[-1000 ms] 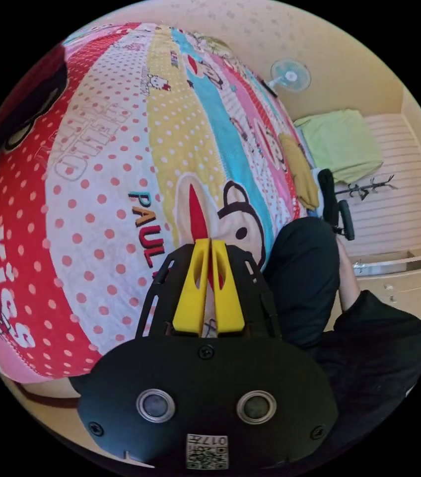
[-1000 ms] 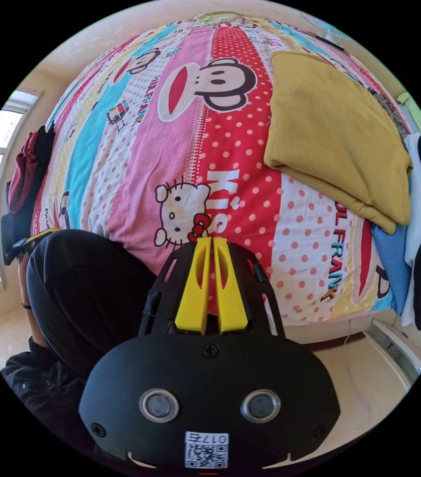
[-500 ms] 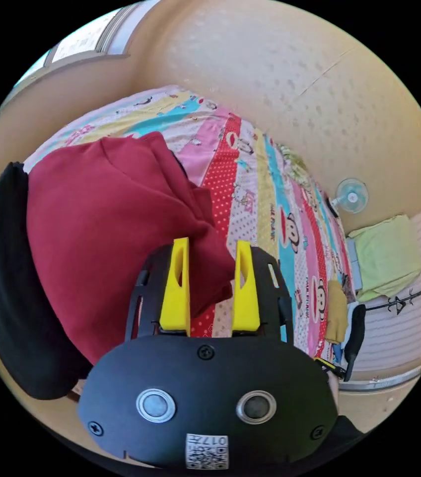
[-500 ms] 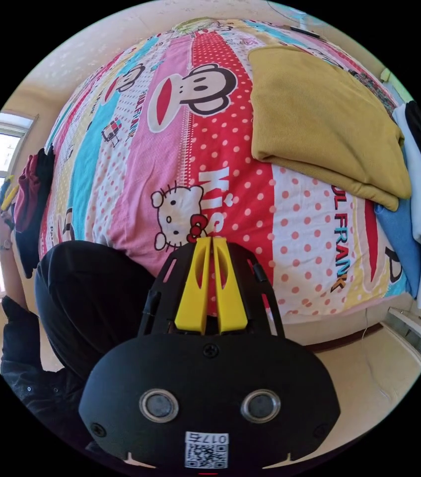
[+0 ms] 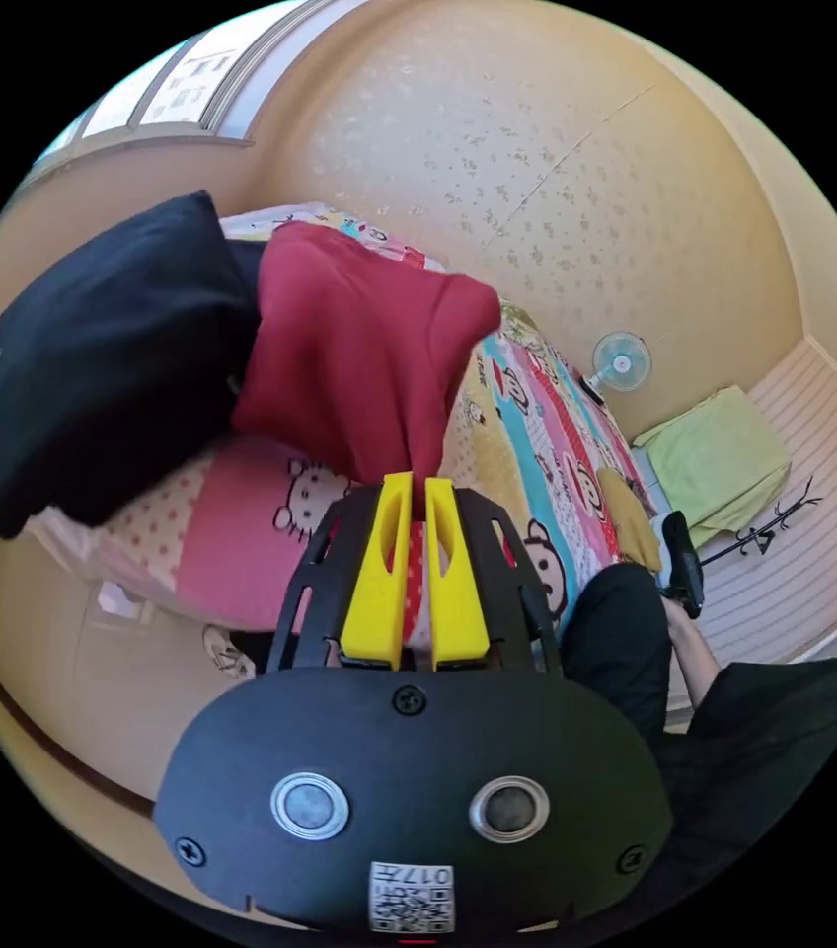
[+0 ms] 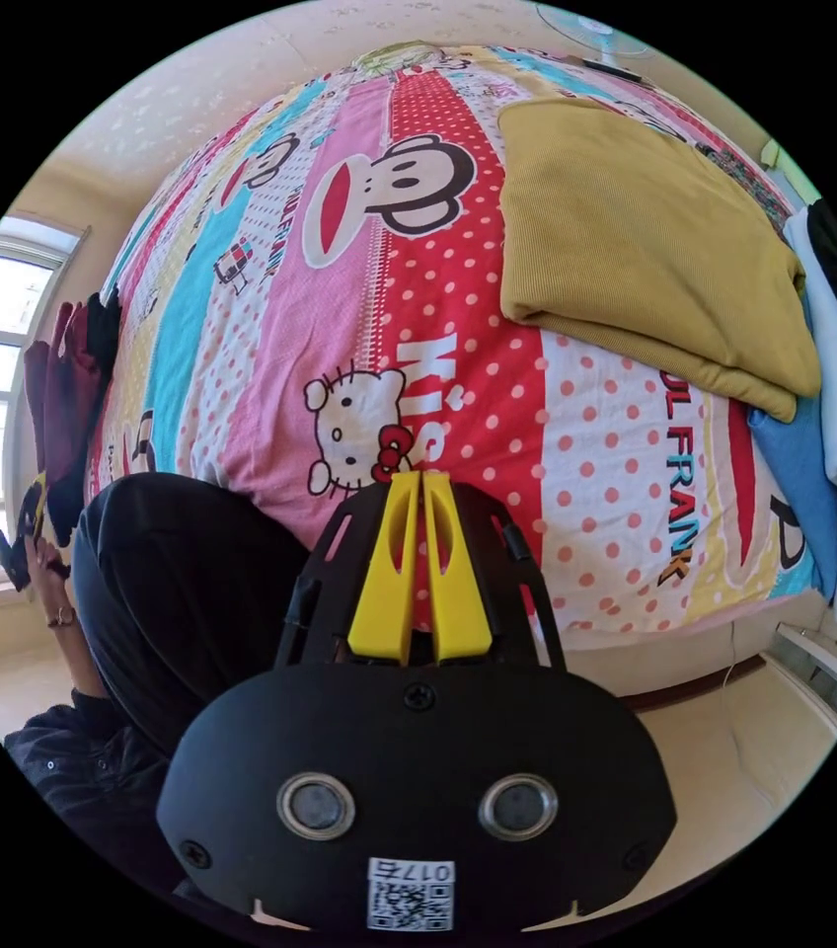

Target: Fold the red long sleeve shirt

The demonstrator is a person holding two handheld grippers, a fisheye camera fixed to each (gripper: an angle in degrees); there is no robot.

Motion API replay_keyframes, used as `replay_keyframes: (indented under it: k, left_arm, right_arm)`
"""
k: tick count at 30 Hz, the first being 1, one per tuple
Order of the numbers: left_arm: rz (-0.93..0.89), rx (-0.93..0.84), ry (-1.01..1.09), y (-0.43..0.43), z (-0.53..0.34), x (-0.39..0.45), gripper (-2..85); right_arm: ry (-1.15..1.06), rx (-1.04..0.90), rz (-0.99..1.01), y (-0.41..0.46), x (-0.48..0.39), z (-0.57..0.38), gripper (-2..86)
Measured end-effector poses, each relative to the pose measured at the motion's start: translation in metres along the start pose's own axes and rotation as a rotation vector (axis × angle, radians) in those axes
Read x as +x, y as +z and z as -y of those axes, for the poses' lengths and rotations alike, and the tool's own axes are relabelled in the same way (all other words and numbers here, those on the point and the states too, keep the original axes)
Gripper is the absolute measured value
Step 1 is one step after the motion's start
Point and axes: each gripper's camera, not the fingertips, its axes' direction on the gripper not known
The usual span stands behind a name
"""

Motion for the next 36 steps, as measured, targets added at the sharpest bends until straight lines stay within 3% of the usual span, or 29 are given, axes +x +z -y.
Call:
replay_keyframes:
  k: [6, 12, 16, 20, 23, 27, 29, 31, 36]
  left_arm:
    - [0.205, -0.153, -0.160, -0.034, -0.064, -0.032, 4.4]
    - [0.036, -0.005, 0.061, -0.032, -0.027, 0.043, 11.2]
    - [-0.020, -0.171, 0.162, 0.061, 0.017, 0.087, 13.0]
    - [0.178, -0.383, 0.166, 0.181, 0.025, 0.083, 13.7]
    - [0.302, -0.297, 0.220, 0.186, 0.009, 0.084, 10.9]
    - [0.116, -0.253, 0.148, 0.137, -0.001, 0.074, 4.7]
    - [-0.125, -0.182, 0.139, 0.080, -0.007, 0.067, 4.3]
    - [-0.266, -0.098, 0.169, 0.029, -0.014, 0.068, 4.2]
    - [-0.554, 0.195, 0.184, -0.095, -0.040, 0.049, 4.1]
  right_arm:
    - [-0.049, 0.001, -0.138, 0.019, -0.008, 0.005, 0.4]
    - [-0.006, 0.006, -0.151, 0.040, 0.010, 0.007, 0.6]
    - [0.028, 0.075, -0.084, 0.053, 0.038, -0.006, 0.6]
    - [0.011, 0.139, -0.067, 0.064, 0.057, -0.023, 0.7]
    - [-0.013, 0.165, -0.040, 0.070, 0.076, -0.039, 0.6]
    - [0.009, 0.138, 0.108, 0.076, 0.126, -0.062, 0.7]
    - [0.007, 0.141, 0.209, 0.076, 0.150, -0.070, 0.9]
    - [-0.039, 0.223, 0.357, 0.066, 0.171, -0.079, 1.2]
    - [-0.243, 0.473, 0.442, 0.031, 0.155, -0.092, 4.0]
